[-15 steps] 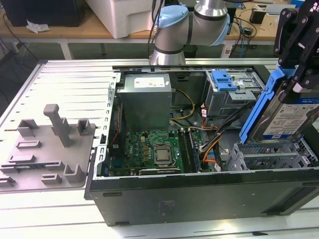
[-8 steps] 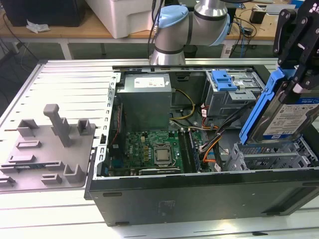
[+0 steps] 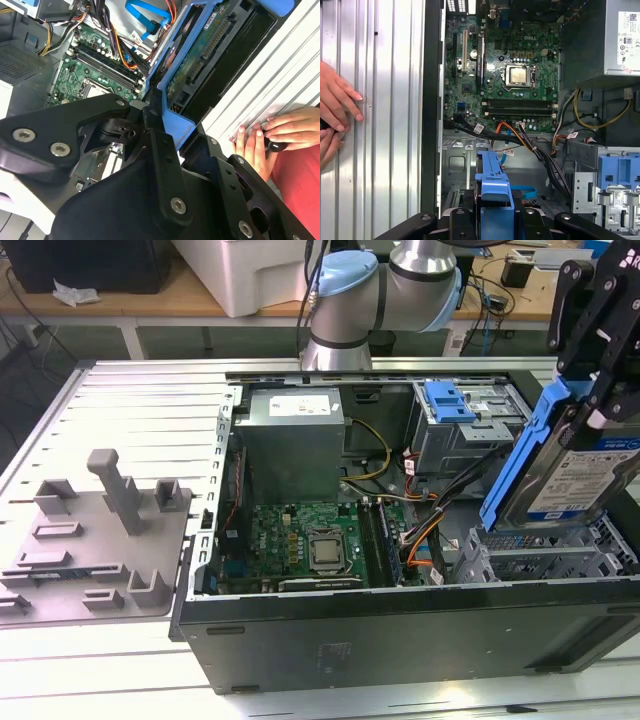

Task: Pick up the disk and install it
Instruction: 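Insert the disk into the insertion slot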

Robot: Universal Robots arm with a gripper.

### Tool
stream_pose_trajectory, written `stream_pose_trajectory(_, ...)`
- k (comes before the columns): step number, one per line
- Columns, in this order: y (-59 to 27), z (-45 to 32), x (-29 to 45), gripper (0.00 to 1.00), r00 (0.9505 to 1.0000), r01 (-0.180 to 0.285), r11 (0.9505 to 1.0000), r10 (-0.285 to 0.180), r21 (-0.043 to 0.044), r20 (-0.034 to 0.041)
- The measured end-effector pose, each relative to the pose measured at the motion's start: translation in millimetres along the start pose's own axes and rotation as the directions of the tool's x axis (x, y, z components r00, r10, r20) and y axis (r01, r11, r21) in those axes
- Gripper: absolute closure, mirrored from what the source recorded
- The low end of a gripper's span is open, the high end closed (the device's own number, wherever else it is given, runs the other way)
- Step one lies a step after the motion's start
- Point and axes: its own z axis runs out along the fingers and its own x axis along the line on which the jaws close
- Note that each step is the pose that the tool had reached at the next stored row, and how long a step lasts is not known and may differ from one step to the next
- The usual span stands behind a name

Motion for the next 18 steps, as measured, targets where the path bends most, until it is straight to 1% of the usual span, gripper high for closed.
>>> stream_pose_trajectory(11, -0.2, 2.3, 0.1, 0.63, 1.0000, 0.004, 1.0000, -0.004, 0.0000, -0.0001)
stream_pose_trajectory(18, -0.4, 4.1, 1.6, 0.63, 1.0000, 0.006, 1.0000, -0.006, 0.0000, -0.0002)
